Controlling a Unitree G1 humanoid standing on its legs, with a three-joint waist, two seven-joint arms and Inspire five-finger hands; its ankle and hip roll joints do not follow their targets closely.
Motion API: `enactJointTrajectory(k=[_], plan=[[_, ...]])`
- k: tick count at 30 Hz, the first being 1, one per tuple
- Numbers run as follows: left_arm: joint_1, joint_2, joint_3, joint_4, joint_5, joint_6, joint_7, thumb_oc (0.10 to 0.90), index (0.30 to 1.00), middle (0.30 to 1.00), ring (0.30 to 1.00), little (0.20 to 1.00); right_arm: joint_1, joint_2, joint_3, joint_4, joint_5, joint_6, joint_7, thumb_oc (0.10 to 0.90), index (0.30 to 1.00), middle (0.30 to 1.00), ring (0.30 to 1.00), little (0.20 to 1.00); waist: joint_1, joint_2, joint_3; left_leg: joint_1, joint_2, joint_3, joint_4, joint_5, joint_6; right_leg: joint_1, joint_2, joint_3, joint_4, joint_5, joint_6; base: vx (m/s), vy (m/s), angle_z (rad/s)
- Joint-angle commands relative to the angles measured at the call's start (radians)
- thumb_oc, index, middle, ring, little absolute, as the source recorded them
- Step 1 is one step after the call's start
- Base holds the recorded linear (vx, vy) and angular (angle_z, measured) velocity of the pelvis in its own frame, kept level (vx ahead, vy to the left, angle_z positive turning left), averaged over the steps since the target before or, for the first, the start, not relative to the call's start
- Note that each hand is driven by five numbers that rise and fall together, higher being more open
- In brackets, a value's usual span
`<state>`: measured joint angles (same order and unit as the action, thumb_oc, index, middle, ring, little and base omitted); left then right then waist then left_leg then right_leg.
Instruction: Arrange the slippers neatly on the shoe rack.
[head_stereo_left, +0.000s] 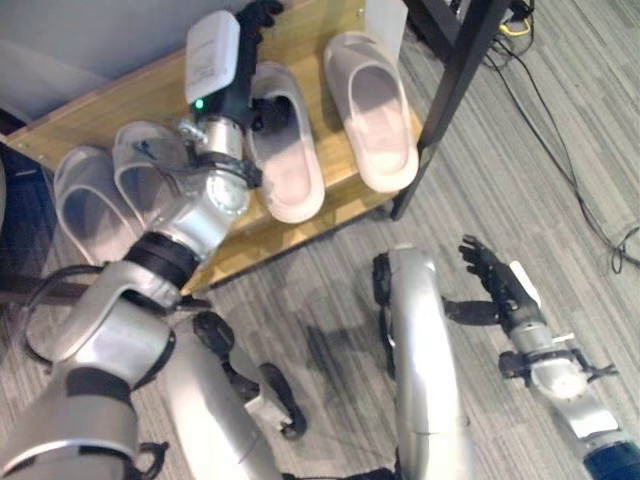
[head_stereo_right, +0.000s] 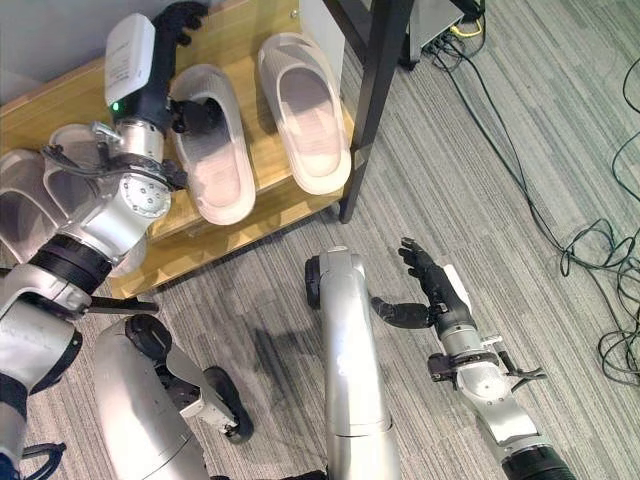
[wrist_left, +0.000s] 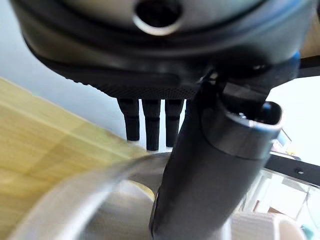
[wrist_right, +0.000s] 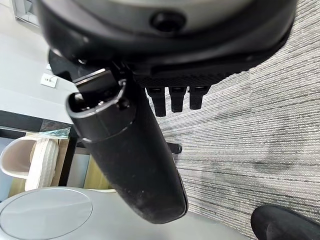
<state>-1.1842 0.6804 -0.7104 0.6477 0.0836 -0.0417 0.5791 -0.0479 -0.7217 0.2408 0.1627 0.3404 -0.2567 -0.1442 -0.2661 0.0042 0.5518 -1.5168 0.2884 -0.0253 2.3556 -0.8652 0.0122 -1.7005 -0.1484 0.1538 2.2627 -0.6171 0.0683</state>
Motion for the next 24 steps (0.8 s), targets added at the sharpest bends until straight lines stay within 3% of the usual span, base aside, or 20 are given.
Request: enactJointTrajectory(k=[1, 15, 24], plan=[[-0.112, -0.007, 0.08, -0.092, 0.002, -0.048, 0.052, 0.8, 0.9, 0.9, 0.9, 0.9, -0.042, -0.061, -0.039, -0.125, 0.025, -0.093, -0.019, 0.8, 0.9, 0.9, 0.9, 0.9, 0.021, -0.019, -0.032, -0.053, -0.065, -0.041, -0.039, 0.068, -0.005, 0.13, -0.088, 0.128, 0.086, -0.201, 0.007, 0.0, 0.0, 0.0], [0.087, 0.02, 0.131, -0.316, 0.08, -0.071, 0.027, 0.8, 0.9, 0.9, 0.9, 0.9, -0.013, -0.073, -0.054, -0.139, 0.026, -0.102, -0.014, 0.8, 0.9, 0.9, 0.9, 0.9, 0.043, -0.037, -0.032, -0.053, -0.077, -0.031, -0.039, 0.068, -0.02, 0.13, -0.108, 0.131, 0.103, -0.216, -0.01, -0.01, -0.006, 0.03], [0.181, 0.057, 0.206, -0.441, 0.013, -0.115, 0.02, 0.8, 0.9, 0.9, 0.9, 0.9, 0.005, -0.062, -0.054, -0.139, 0.001, -0.091, -0.016, 0.8, 0.9, 0.9, 0.9, 0.9, 0.064, -0.02, -0.032, -0.053, -0.083, -0.036, -0.038, 0.068, -0.023, 0.13, -0.11, 0.128, 0.106, -0.217, -0.016, 0.0, -0.005, 0.04]])
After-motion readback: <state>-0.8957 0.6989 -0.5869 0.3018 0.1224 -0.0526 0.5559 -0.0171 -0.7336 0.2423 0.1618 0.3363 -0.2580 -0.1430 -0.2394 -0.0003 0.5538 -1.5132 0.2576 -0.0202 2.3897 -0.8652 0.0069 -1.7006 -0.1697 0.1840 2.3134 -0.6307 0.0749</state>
